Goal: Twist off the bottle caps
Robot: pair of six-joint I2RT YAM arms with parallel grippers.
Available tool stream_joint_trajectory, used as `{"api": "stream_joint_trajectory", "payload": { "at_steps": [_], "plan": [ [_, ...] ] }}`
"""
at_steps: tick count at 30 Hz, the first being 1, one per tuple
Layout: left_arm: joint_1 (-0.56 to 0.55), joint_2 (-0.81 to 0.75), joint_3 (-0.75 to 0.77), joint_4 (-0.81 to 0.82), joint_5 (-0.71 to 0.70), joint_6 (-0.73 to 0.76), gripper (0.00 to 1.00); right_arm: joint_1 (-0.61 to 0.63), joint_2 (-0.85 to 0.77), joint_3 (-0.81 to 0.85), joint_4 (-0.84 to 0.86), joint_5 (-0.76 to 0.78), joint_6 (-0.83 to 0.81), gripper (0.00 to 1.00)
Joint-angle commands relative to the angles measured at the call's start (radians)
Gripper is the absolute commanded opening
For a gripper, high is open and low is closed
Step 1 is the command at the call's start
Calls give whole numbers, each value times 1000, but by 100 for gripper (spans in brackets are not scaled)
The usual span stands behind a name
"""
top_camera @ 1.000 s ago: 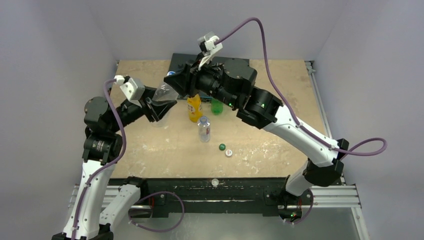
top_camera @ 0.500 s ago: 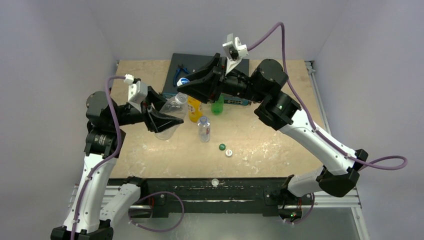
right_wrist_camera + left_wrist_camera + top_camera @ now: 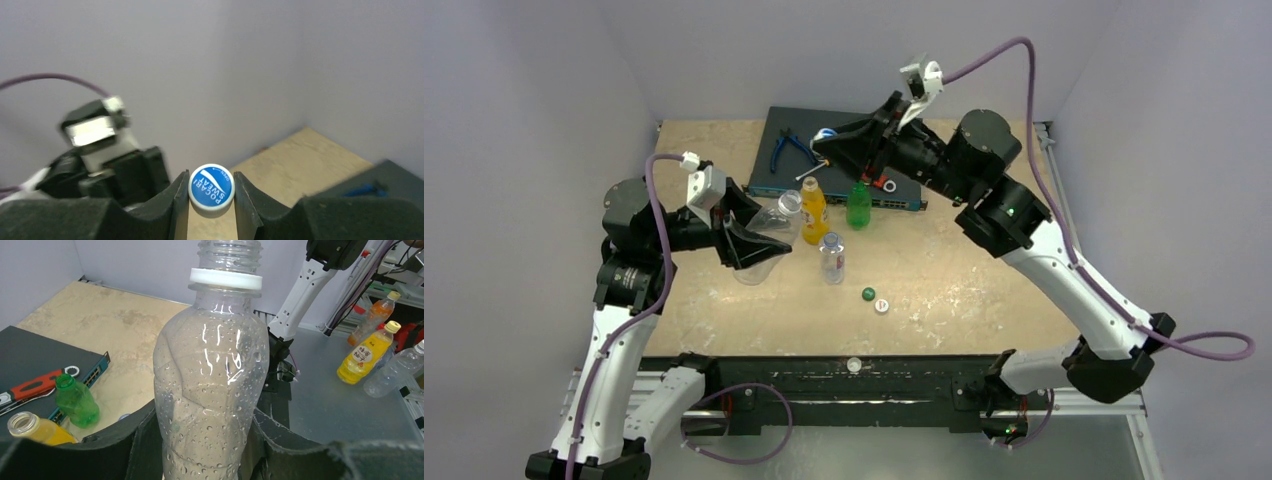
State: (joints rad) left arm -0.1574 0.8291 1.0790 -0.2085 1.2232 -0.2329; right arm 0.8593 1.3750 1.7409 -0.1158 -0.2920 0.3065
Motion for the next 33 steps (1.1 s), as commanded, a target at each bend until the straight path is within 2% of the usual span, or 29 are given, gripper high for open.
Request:
{"api": "stream_joint_trajectory", "payload": {
  "at_steps": [1, 6, 10, 14, 19, 26, 29, 33],
  "plan": [
    [1, -22, 47, -7, -2, 44, 0, -121, -144, -217, -150, 248, 30, 7],
    [0, -39, 34, 7, -26, 77, 0, -163, -312, -636, -162, 477, 111, 8],
    [1, -44, 21, 12, -25, 83, 0, -163, -391, -928, -92, 553, 226, 8],
    [0, -40, 21, 10, -26, 82, 0, -163, -393, -1122, -7, 607, 322, 8],
    [1, -38, 42, -58, -27, 139, 0, -163, -293, -1224, 57, 647, 391, 10],
    [0, -35, 47, -52, -40, 138, 0, -163, -133, -1254, 159, 656, 422, 17],
    [1, -36, 44, -67, -44, 152, 0, -162, -106, -1262, 194, 644, 431, 26],
    [1, -32, 42, -61, -44, 154, 0, -162, -85, -1260, 215, 620, 441, 47]
  ]
}}
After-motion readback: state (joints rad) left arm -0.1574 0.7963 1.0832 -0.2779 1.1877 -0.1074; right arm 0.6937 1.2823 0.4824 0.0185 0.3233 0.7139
